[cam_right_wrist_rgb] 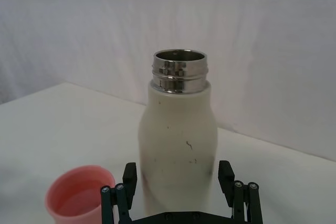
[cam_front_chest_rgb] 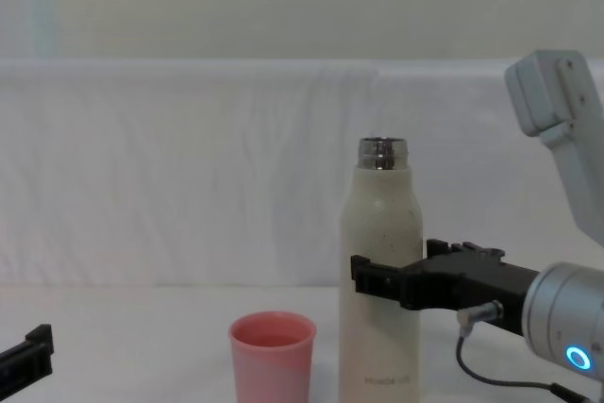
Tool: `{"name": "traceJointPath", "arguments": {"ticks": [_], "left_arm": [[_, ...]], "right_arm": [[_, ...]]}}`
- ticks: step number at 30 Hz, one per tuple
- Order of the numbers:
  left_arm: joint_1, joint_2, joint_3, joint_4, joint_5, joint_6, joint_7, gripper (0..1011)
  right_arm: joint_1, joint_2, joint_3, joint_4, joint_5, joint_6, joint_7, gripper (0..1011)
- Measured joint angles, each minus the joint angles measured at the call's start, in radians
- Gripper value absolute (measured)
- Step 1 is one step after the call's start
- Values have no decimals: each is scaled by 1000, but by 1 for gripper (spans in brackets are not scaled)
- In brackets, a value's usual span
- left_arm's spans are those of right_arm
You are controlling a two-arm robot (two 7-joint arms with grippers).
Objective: Grasp the thermos with one hand and pour water into the cup lid.
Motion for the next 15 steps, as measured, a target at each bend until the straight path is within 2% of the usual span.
{"name": "traceJointPath", "arguments": {"ticks": [10, 15], "left_arm": [[0, 0, 0, 0, 0, 0, 0, 1001], [0, 0, 0, 0, 0, 0, 0, 1001]], "right_arm": [[-78, 36, 20, -91, 15, 4, 2, 1001], [-114, 65, 25, -119, 33, -23, 33, 1001]]}}
